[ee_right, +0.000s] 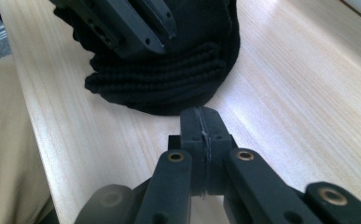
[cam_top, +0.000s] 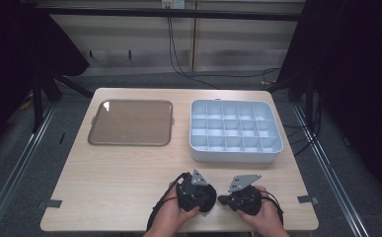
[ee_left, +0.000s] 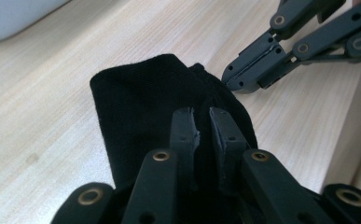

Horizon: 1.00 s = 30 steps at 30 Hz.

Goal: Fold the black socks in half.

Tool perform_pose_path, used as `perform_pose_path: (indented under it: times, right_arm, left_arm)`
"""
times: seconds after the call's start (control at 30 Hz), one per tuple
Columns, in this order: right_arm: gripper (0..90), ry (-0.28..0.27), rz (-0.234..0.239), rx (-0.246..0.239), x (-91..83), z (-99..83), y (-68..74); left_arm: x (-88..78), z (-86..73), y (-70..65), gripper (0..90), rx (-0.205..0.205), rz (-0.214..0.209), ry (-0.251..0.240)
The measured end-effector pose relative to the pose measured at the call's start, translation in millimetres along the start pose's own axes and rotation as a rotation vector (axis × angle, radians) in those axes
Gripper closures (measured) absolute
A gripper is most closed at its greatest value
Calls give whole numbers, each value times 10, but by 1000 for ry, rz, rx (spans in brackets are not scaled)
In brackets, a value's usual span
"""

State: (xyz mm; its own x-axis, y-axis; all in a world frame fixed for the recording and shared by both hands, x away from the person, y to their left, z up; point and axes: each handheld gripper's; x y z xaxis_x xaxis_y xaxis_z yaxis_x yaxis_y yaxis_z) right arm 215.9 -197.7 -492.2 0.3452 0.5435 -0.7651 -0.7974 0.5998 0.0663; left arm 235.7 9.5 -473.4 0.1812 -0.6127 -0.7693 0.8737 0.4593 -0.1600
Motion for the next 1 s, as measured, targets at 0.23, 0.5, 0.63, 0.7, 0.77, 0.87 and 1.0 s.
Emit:
perform_pose_path:
  times: [0.23, 0.5, 0.63, 0.7, 0.77, 0.87, 1.0]
  right_arm:
    - [899, -8, 8, -2, 12, 0, 5]
    - [900, -14, 8, 1, 26, 7, 9]
    - [899, -11, 13, 3, 23, 6, 6]
    - [898, -11, 13, 2, 23, 7, 5]
    - [898, -12, 14, 2, 23, 6, 4]
    - [898, -9, 10, 5, 20, 7, 3]
    - [899, -11, 15, 3, 23, 6, 4]
  left_arm:
    - [18, 15, -58, 814, 37, 32, 13]
    - [8, 11, -41, 810, -2, 22, 6]
    - [-18, 15, 5, 772, -17, -13, 6]
    - [-45, 19, 33, 741, -31, -33, 6]
    - [-60, 16, 42, 710, -62, -51, -17]
    - [-100, 19, 67, 697, -72, -58, -18]
    - [-128, 28, 82, 679, -78, -61, -20]
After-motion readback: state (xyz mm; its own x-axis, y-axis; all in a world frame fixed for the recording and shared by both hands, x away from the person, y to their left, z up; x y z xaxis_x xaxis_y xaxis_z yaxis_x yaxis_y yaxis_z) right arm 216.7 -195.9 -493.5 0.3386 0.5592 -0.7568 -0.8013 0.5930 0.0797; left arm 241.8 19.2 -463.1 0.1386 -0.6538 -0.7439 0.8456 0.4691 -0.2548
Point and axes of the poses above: each handheld gripper's, and its own axes: x roughly forward along the jaws, z roughly out of its top, y roughly to its left, and after that the axes turned 2 degrees about -z, right-handed
